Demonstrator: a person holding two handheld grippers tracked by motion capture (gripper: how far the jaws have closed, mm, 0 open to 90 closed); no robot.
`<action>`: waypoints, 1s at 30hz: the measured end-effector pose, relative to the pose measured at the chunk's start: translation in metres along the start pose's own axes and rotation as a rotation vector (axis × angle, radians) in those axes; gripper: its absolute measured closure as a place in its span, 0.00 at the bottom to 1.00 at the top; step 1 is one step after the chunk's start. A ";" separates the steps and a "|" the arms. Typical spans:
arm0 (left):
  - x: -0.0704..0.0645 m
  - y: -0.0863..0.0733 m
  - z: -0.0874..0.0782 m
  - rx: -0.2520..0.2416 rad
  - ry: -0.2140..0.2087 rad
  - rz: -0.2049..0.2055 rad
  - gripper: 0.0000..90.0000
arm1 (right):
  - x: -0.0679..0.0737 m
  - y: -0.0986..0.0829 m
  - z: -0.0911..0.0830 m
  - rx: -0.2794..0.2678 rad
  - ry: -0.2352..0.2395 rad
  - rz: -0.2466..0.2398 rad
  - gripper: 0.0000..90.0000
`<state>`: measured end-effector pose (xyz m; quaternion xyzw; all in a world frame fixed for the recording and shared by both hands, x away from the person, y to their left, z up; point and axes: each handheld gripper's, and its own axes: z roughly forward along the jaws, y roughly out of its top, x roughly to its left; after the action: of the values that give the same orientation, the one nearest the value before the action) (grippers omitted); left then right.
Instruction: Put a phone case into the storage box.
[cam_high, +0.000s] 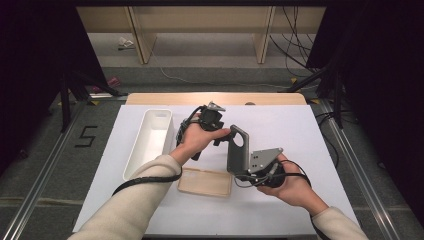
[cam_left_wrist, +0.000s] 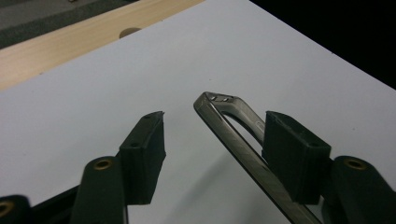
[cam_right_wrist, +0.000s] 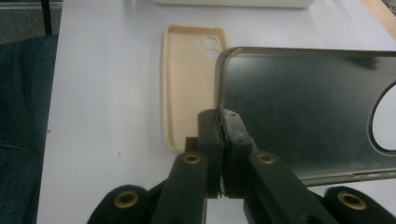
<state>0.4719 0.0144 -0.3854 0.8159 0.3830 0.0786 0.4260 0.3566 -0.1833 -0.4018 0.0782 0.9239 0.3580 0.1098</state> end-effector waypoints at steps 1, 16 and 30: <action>0.001 0.000 0.001 0.003 -0.004 -0.002 0.48 | 0.000 0.000 0.000 0.000 0.000 0.000 0.99; 0.001 0.002 0.011 0.053 -0.022 -0.097 0.60 | 0.000 0.001 0.002 0.008 -0.001 -0.011 0.99; -0.009 0.008 0.008 0.046 -0.052 -0.146 0.77 | 0.002 0.001 0.008 0.031 0.019 -0.018 0.99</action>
<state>0.4732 0.0004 -0.3825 0.7973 0.4319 0.0173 0.4213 0.3568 -0.1768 -0.4071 0.0684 0.9310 0.3435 0.1031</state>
